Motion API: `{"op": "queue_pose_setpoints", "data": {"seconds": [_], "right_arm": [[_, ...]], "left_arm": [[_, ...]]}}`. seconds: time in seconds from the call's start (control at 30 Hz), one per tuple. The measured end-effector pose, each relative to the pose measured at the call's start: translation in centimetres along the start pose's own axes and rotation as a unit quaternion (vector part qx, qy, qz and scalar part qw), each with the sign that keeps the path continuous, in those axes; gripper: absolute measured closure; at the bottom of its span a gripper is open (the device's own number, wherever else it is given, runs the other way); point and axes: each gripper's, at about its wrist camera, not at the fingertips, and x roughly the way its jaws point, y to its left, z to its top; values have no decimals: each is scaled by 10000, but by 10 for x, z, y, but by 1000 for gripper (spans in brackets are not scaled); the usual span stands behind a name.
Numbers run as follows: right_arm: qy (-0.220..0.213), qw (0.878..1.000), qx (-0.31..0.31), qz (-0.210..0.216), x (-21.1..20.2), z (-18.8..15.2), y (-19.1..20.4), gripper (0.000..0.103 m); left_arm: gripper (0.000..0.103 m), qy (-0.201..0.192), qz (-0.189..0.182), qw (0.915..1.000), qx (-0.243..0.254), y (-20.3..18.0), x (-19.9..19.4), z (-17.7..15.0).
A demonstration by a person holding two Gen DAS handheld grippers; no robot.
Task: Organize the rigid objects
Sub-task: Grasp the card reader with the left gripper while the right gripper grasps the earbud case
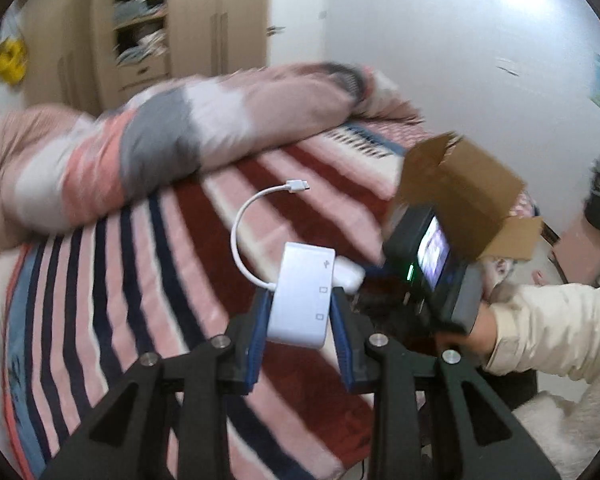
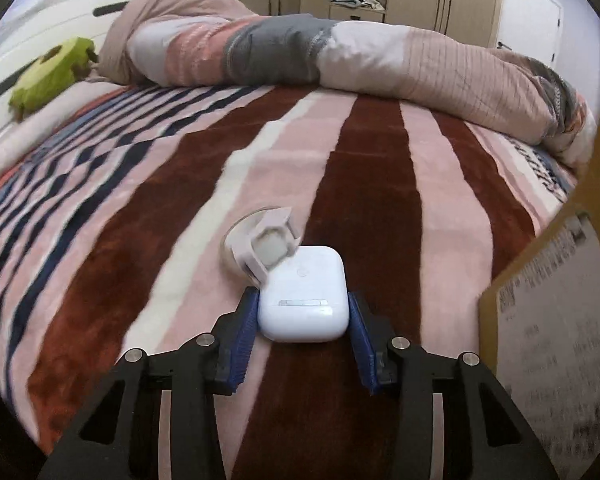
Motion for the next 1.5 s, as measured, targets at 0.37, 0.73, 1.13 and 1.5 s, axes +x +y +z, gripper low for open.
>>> {"op": "queue_pose_setpoints", "data": {"seconds": [0.37,0.73,1.13,1.5], "right_arm": [[-43,9973,21,737,-29,-35,-3,64],[-56,9931,-214,1151,-47,-41,-1,64],[-627,9777,-603,1910,-125,-4,22,64],[-984,9928,-351,586,-218,39,-71,64]], "left_arm": [[75,319,-1427,9826,1144,-140,67,131],[40,1272,-1481,9744,1116,-178,153,122],[34,104,-435,9982,401,-99,63,123],[34,107,79,9998,-174,-36,47,66]]}}
